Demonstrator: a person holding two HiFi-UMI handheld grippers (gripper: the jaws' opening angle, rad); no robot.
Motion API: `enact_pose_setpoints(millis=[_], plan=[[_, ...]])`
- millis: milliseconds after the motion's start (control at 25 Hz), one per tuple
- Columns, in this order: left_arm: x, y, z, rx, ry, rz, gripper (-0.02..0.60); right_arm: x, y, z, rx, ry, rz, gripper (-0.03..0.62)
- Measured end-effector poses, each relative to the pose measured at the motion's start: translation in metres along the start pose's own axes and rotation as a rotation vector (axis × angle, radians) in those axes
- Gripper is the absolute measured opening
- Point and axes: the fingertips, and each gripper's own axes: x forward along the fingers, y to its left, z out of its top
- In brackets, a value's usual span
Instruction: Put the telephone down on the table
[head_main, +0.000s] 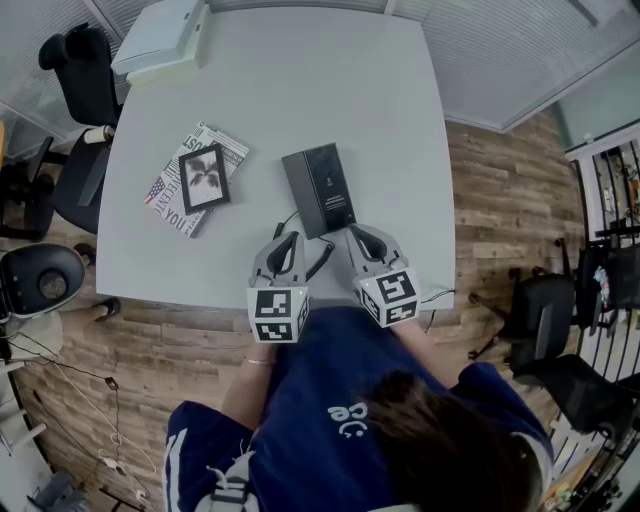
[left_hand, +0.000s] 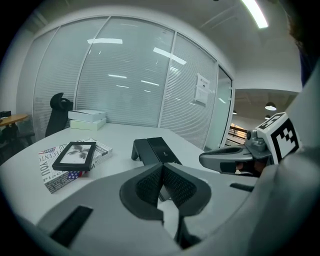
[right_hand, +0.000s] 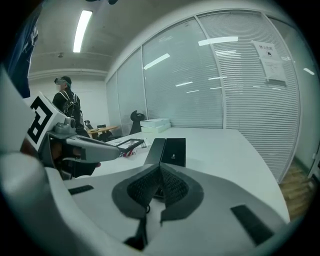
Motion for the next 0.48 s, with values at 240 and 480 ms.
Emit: enact_pose_setpoints(millis=[240, 480], plan=[[-0.0048, 0.0031, -0.0044, -0.024, 0.000, 0.012, 0.005, -0.0007, 0.0031, -0.0030, -0.014, 0.017, 0.005, 0.009], [-0.0090, 0.0035, -0.0078, -0.019, -0.003, 0.016, 0.005, -0.0017, 0.0102, -0.0045, -0.032, 0.010, 0.023, 0.008]])
